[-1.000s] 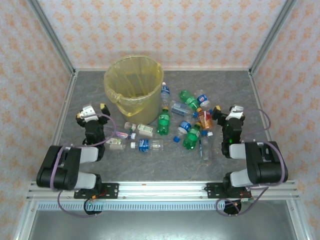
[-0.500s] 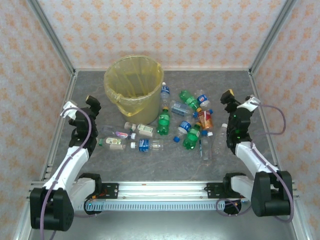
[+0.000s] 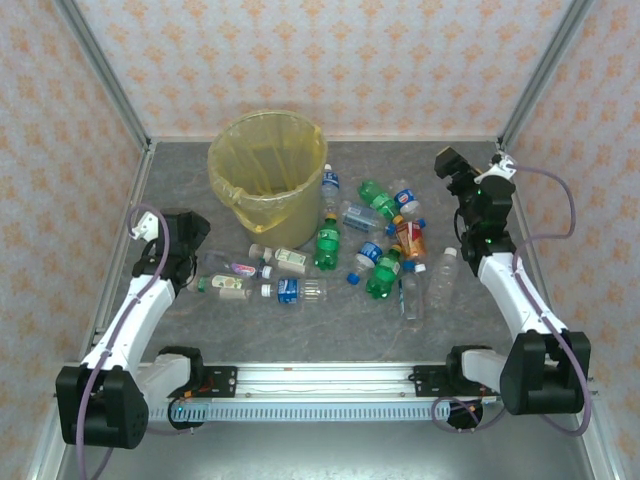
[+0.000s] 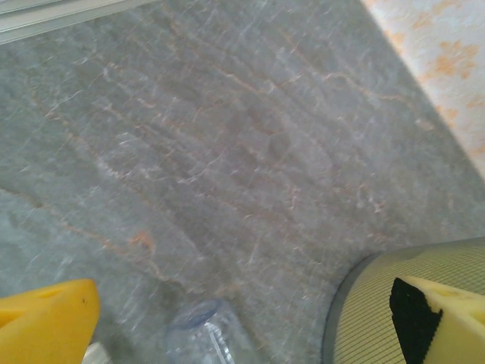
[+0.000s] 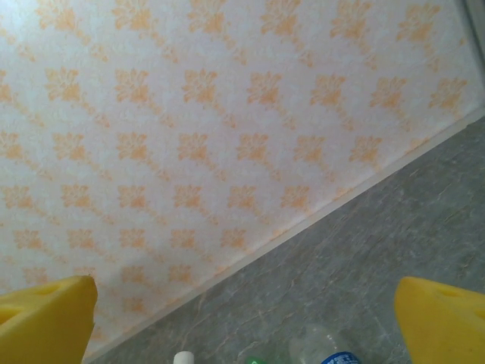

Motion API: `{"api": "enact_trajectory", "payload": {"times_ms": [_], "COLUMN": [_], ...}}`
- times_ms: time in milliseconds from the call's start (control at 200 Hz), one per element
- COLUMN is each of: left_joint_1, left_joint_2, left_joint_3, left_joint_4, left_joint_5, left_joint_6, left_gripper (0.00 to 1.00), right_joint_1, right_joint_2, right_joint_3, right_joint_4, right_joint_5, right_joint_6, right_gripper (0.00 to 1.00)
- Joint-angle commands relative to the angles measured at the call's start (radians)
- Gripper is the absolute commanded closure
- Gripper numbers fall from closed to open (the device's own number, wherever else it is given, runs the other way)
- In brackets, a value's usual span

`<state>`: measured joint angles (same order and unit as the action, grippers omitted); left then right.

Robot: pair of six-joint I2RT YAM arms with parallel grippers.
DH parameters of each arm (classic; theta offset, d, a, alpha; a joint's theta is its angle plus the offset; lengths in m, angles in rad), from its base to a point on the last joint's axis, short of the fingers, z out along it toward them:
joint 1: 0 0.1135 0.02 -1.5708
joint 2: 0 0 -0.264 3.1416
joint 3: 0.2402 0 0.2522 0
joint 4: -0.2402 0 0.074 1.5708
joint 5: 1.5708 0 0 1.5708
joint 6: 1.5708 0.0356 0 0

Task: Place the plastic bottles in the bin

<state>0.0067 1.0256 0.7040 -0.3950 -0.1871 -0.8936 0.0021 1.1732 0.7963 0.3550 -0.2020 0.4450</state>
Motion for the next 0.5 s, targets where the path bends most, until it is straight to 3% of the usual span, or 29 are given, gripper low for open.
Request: {"api": "enact_trajectory", "payload": {"times_ms": [0,130,320,496], "left_joint_1": [0.004,0.003,0.010,0.057], "left_joint_2": [0.021,0.053,0.120,0.084], "left_joint_3": [0.055,0.072,0.085,0.005], "left_joint_4": [-0.184,-0.255,-0.317,-0.274], "left_joint_5": [-0.013,0.003,0.156,0.283], "left_joint_6": [-0.016,-0.011,-0.033,-0.090], "left_gripper": [0.01,0.01,0.00,0.01], "right_joint_1": [0.015,0.030,0.048,0.073], "right_joint_2": [0.003,0.030,-0.014,-0.015], "right_joint_3": [0.069,0.125,0.097,0.120], "right_joint_4": [-0.119,-0.200,-0.152,-0.158], "right_joint_5": [-0.032,0.016,-0.031,-0.042], "right_joint_6": [-0.005,-0.003,-0.010,-0.038], "right_gripper": [0.00,0.00,0.00,0.00]}}
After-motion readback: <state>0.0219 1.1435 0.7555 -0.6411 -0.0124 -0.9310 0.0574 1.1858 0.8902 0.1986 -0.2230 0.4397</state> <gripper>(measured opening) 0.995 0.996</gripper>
